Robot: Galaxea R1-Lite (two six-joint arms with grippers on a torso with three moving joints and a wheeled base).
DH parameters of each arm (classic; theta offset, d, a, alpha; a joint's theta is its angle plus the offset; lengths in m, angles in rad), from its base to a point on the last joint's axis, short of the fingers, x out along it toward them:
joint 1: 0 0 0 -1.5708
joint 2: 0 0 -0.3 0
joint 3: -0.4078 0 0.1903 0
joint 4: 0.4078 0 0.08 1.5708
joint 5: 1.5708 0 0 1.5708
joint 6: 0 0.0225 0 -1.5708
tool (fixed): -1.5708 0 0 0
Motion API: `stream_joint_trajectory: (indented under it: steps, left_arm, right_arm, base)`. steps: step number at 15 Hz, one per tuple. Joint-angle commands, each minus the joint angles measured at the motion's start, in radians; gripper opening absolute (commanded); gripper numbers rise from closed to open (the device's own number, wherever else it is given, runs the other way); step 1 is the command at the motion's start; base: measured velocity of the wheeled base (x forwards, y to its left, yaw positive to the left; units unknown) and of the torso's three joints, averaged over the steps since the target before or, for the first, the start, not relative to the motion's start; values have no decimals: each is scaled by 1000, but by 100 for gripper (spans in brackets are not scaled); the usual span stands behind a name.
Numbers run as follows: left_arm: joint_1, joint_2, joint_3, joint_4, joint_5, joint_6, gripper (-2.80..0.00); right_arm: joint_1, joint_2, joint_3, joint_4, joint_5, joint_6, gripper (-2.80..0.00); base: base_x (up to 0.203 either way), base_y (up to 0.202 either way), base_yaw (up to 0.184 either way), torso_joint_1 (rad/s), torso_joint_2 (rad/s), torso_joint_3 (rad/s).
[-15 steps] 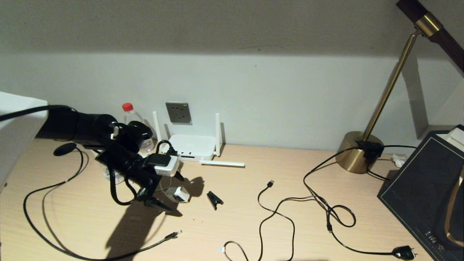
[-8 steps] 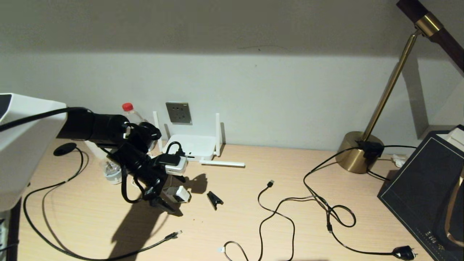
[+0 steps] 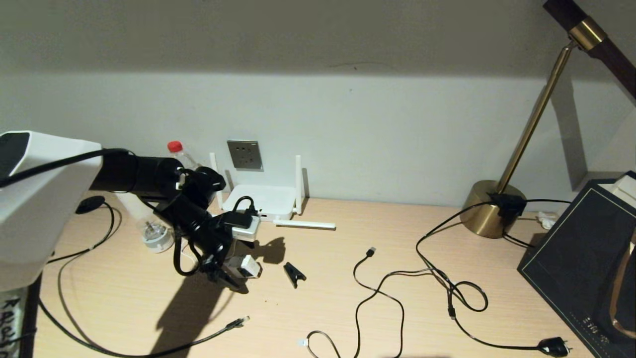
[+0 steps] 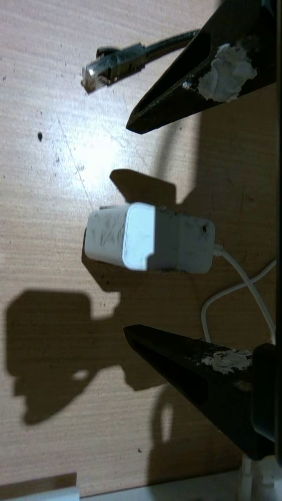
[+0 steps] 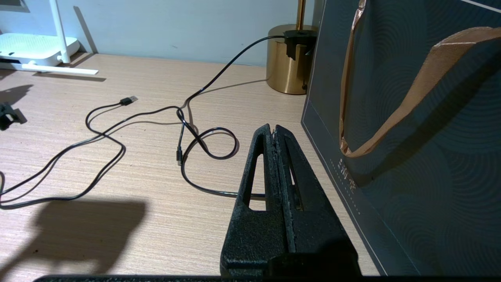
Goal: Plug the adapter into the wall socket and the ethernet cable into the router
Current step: Pick up plug
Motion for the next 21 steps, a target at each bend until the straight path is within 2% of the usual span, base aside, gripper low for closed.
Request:
stream_joint_trajectory:
  steps: [1, 6, 13, 14, 21]
  left_arm:
    - [0, 30, -36, 4, 0, 8, 0]
    - [0, 64, -86, 7, 3, 8, 0]
    - [3, 76, -87, 7, 3, 8, 0]
    - [3, 76, -87, 7, 3, 8, -280]
    - [8, 84, -84, 5, 3, 14, -280]
  right_arm:
    - [0, 1, 35, -1, 0, 0, -280]
    - [0, 1, 35, -1, 0, 0, -280]
    - [0, 1, 35, -1, 0, 0, -280]
    - [0, 1, 35, -1, 0, 0, -280]
    - [0, 1, 35, -1, 0, 0, -280]
  base:
    - [0, 0, 0, 0, 0, 0]
    - [0, 0, 0, 0, 0, 0]
    - [0, 0, 0, 0, 0, 0]
    - [0, 0, 0, 0, 0, 0]
    - [0, 0, 0, 0, 0, 0]
